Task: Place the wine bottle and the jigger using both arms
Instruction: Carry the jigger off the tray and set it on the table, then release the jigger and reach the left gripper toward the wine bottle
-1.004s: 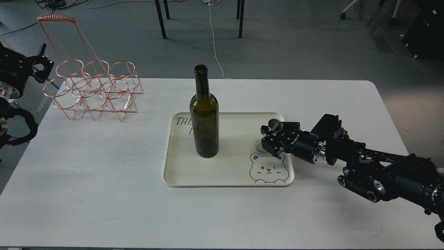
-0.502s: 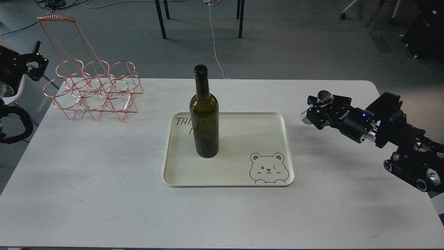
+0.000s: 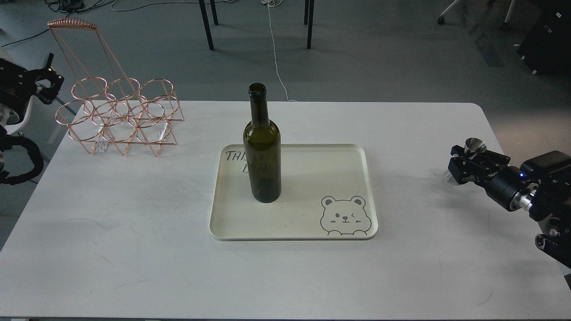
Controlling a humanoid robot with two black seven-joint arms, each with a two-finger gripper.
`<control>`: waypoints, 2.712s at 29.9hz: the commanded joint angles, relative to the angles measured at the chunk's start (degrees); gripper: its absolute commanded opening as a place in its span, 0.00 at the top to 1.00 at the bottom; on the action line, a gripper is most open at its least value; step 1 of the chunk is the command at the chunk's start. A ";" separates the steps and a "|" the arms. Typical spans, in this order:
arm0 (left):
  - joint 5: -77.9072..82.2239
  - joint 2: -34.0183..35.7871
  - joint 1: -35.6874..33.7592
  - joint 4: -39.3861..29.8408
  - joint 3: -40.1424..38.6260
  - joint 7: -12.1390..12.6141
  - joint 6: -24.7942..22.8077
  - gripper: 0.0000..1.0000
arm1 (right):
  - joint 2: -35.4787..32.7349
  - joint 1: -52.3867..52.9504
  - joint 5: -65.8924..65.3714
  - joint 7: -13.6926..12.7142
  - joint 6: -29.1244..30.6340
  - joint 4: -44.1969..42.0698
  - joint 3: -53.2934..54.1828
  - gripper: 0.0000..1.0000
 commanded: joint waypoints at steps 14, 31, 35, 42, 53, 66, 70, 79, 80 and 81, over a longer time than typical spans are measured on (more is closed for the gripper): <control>0.05 -0.09 -0.37 0.01 0.20 0.00 -0.03 0.02 | 3.28 -1.14 0.95 0.00 0.01 -4.35 -0.38 0.80; 0.05 0.00 -0.46 0.01 0.29 0.00 -0.03 0.02 | 2.67 -2.01 1.04 0.00 0.01 -2.33 -0.73 0.48; 0.05 0.09 -0.46 0.01 0.20 0.00 -0.03 0.02 | 1.10 -3.68 0.95 0.00 0.01 0.31 -0.82 0.40; 0.05 0.35 -0.63 -0.08 0.20 0.00 -0.12 0.02 | -6.01 -4.83 0.95 0.00 0.01 7.15 -1.87 0.28; 10.30 8.42 -0.63 -8.15 1.00 1.58 -2.13 0.02 | -14.38 -0.80 10.16 0.00 0.01 12.09 1.11 0.03; 29.37 31.28 0.60 -41.28 5.13 1.32 -0.82 0.02 | -13.07 16.78 32.04 0.00 6.38 9.63 1.47 0.02; 44.74 33.48 -0.02 -49.90 4.16 1.32 2.07 0.02 | -7.98 18.55 38.46 0.00 11.12 5.77 2.08 0.02; 86.22 28.04 -1.86 -58.87 4.07 1.14 5.59 0.02 | -0.85 18.46 56.39 0.00 23.08 -5.30 8.50 0.02; 89.49 27.43 -1.86 -59.58 4.16 1.14 6.03 0.02 | -0.58 18.38 57.54 0.00 24.04 -6.10 8.50 0.02; 92.57 26.55 -1.86 -60.11 4.25 1.14 6.64 0.02 | -0.41 18.37 58.77 0.00 24.92 -6.80 8.59 0.02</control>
